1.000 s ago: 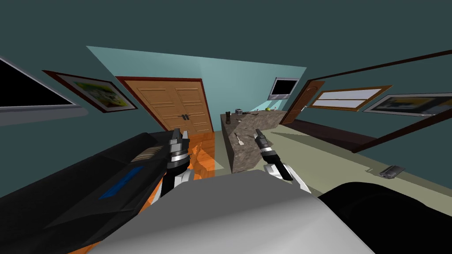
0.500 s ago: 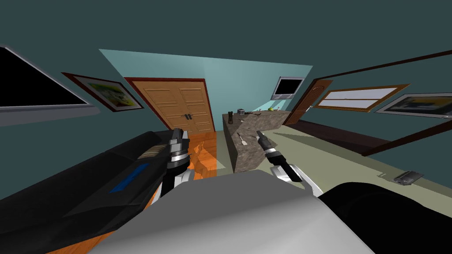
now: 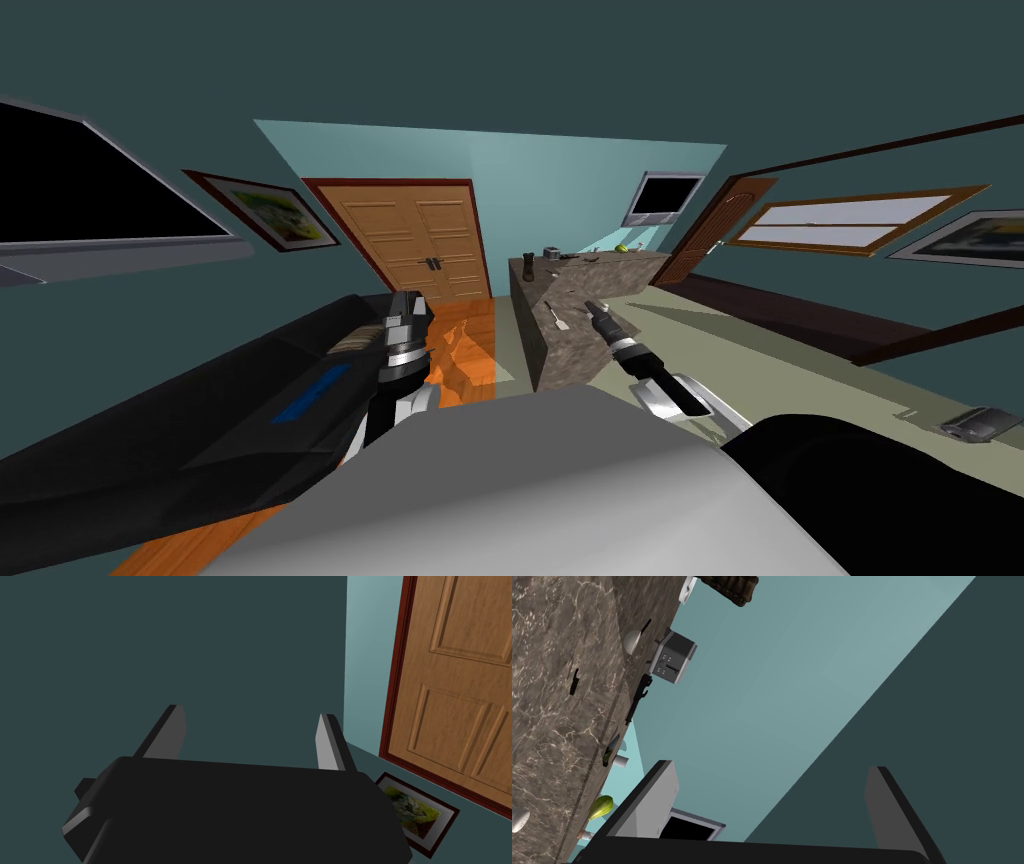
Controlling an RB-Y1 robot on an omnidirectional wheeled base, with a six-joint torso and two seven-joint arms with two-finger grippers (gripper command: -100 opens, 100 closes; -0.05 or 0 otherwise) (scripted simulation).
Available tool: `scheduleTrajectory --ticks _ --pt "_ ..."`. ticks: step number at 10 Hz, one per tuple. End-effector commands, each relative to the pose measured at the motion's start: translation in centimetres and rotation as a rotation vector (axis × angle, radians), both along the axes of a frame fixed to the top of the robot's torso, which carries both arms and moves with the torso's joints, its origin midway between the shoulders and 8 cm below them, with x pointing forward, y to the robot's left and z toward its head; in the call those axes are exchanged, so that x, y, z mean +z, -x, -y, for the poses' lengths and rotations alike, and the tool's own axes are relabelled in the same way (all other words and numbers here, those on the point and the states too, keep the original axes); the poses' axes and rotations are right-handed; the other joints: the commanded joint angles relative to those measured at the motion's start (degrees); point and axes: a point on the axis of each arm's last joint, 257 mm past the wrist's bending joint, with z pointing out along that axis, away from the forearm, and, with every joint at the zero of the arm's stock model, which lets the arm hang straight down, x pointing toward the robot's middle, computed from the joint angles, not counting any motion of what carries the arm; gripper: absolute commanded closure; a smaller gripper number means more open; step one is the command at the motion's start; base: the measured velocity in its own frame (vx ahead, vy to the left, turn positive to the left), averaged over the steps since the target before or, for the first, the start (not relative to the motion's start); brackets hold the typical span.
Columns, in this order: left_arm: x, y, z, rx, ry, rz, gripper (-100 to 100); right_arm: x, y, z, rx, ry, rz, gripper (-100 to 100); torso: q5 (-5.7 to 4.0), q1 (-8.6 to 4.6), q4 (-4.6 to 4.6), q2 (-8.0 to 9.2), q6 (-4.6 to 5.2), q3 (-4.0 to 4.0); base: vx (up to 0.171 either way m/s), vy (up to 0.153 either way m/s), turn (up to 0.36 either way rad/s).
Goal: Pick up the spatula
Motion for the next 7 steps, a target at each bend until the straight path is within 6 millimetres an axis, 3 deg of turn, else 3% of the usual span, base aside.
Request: scheduleTrajectory --ticks 1,7 --pt "0.0 0.0 0.0 0.0 0.0 0.0 0 -0.3 0.0 0.3 0.006 0.034 -0.025 -100 0.0 0.0 0.0 0.0 0.0 0.0 0.008 0.064 0.03" --pt "0.0 0.0 0.0 0.0 0.0 0.0 0 -2.5 1.0 3.1 0.007 0.171 -0.164 -100 -0.02 -0.1 -0.01 -0.05 -0.01 -0.03 0.02 0.06 0.06"
